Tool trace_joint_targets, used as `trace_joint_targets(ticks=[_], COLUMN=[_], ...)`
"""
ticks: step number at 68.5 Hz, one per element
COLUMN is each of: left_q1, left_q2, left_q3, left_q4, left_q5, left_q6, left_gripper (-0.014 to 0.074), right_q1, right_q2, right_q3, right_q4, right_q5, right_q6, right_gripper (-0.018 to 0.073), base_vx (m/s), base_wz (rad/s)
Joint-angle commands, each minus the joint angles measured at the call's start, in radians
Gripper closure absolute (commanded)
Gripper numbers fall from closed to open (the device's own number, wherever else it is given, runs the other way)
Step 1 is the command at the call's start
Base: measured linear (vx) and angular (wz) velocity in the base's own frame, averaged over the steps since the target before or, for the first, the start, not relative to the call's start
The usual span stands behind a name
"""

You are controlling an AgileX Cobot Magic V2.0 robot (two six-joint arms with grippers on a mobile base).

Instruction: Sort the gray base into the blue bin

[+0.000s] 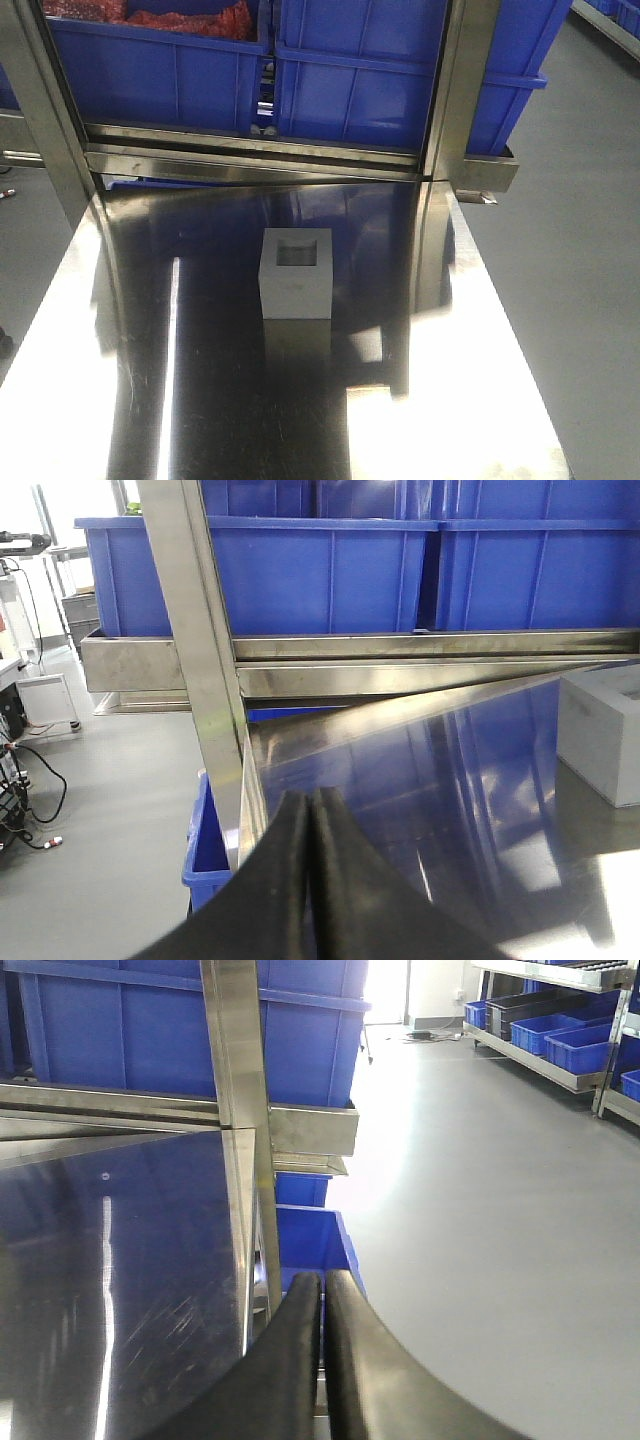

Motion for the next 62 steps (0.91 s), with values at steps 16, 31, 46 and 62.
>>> trace_joint_targets(ticks=[16, 31, 46, 62], left_q1=[-0.001, -0.001, -0.001, -0.001], left_q2=[-0.012, -0.012, -0.012, -0.012], left_q3=[-0.02, -0.02, -0.02, -0.021], left_q4=[0.0, 0.0, 0.0, 0.0], left_q5=[-0.075, -0.075, -0.077, -0.243], left_q6=[-0.01, -0.01, -0.01, -0.01], left_gripper=[0.0594, 0.0594, 0.0594, 0.0594], right_q1=[-0.005, -0.005, -0.005, -0.005], right_q2=[-0.009, -0.009, -0.009, -0.009], right_q3=[0.001, 0.001, 0.001, 0.001], right_q4=[-0.008, -0.008, -0.008, -0.008], right_q5=[-0.075, -0.075, -0.075, -0.075], right_q6=[-0.012, -0.012, -0.012, -0.012], right_gripper=[0.0564, 0.0564, 0.0564, 0.0564], base_vx=[0.0, 0.0, 0.0, 0.0], base_wz=[0.0, 0.0, 0.0, 0.0])
